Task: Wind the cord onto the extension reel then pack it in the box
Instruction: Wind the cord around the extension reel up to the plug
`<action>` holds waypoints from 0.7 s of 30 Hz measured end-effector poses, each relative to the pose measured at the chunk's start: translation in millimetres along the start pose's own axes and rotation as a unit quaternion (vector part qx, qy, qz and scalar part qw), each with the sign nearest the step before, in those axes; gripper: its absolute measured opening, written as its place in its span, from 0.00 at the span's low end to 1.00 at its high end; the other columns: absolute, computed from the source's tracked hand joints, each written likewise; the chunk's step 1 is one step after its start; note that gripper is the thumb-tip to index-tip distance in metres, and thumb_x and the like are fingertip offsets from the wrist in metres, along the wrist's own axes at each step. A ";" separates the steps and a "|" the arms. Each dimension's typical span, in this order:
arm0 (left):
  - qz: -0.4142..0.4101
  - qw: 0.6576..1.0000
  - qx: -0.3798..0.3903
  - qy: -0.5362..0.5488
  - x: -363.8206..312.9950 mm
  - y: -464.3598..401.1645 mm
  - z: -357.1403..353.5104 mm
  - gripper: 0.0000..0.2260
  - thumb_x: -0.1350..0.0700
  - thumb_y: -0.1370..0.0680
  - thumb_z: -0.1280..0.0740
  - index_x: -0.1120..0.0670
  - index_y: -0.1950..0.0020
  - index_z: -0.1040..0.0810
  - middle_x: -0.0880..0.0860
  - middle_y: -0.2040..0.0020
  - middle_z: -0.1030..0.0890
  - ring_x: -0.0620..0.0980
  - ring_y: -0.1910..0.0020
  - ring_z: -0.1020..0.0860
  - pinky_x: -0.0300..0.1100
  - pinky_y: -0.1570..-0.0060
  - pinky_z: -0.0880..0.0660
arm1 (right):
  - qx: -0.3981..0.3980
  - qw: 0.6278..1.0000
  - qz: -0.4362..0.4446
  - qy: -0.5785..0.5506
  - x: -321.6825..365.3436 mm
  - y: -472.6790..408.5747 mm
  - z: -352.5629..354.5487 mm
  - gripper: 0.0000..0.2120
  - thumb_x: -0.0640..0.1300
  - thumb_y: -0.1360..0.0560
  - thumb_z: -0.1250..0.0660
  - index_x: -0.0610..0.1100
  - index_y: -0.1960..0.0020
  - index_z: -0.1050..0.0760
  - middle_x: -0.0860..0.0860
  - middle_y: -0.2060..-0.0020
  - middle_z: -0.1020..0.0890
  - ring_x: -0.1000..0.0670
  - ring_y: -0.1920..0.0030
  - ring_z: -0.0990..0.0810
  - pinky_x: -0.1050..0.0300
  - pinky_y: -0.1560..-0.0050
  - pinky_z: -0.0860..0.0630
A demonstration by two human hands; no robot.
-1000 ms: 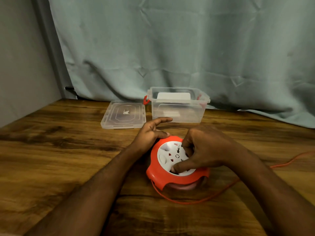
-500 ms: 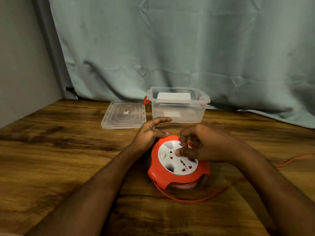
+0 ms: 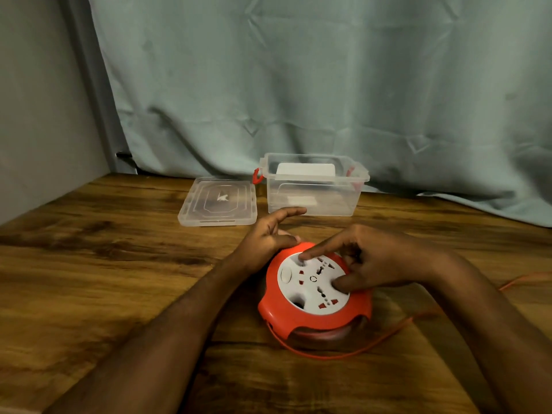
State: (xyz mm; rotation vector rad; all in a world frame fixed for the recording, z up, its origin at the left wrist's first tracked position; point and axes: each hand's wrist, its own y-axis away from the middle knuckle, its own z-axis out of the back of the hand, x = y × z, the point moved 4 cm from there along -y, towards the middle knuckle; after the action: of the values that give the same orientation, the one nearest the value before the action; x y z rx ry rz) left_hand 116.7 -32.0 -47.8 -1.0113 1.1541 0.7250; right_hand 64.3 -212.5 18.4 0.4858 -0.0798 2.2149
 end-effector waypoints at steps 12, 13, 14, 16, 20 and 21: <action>0.010 1.000 -0.003 0.006 -3.6 4.4 0.6 0.29 0.68 0.25 0.30 0.52 0.26 0.33 0.62 0.60 0.14 0.56 0.65 0.15 0.46 0.65 0.19 | -0.021 0.999 -0.023 0.008 8.9 1.9 -0.1 0.27 0.52 0.32 0.19 0.67 0.36 0.22 0.67 0.58 0.22 0.67 0.60 0.21 0.68 0.69 0.27; 0.011 1.000 -0.006 0.004 -3.0 4.2 1.3 0.29 0.68 0.25 0.30 0.52 0.27 0.33 0.63 0.59 0.15 0.57 0.64 0.15 0.47 0.64 0.19 | -0.024 0.999 -0.027 0.019 9.1 1.7 -0.4 0.27 0.53 0.33 0.19 0.66 0.36 0.22 0.66 0.57 0.22 0.64 0.58 0.20 0.68 0.68 0.27; 0.011 1.000 -0.008 0.002 -2.3 3.9 2.0 0.29 0.67 0.25 0.30 0.51 0.27 0.33 0.63 0.59 0.15 0.58 0.64 0.16 0.47 0.64 0.18 | -0.029 0.999 -0.031 0.032 9.5 1.5 -0.7 0.27 0.54 0.33 0.19 0.66 0.37 0.22 0.65 0.57 0.23 0.61 0.58 0.20 0.67 0.68 0.27; 0.013 1.000 -0.011 -0.002 -1.5 3.4 3.2 0.29 0.67 0.25 0.30 0.51 0.27 0.32 0.63 0.60 0.15 0.60 0.64 0.16 0.49 0.62 0.18 | -0.041 0.997 -0.029 0.053 10.5 0.5 -1.1 0.27 0.56 0.35 0.19 0.65 0.39 0.22 0.64 0.57 0.23 0.60 0.58 0.21 0.66 0.66 0.27; 0.013 1.000 -0.011 -0.008 -2.1 4.0 3.4 0.28 0.66 0.25 0.30 0.51 0.27 0.32 0.61 0.61 0.15 0.60 0.64 0.16 0.49 0.63 0.18 | -0.040 0.997 -0.027 0.054 10.8 -1.0 -2.6 0.27 0.58 0.36 0.19 0.63 0.39 0.22 0.63 0.54 0.21 0.59 0.54 0.20 0.62 0.61 0.21; 0.013 1.000 -0.011 -0.007 -3.0 4.3 2.7 0.28 0.67 0.25 0.30 0.51 0.27 0.32 0.61 0.62 0.15 0.58 0.65 0.16 0.47 0.63 0.19 | -0.040 0.997 -0.029 0.061 11.3 -0.8 -2.5 0.27 0.58 0.36 0.19 0.62 0.39 0.22 0.64 0.55 0.22 0.59 0.55 0.20 0.62 0.61 0.22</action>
State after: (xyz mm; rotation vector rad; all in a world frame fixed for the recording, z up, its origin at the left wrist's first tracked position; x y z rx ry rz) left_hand 113.2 -27.7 -45.8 -1.0104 1.1501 0.7663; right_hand 57.7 -203.2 20.3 0.3041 -0.0873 2.1697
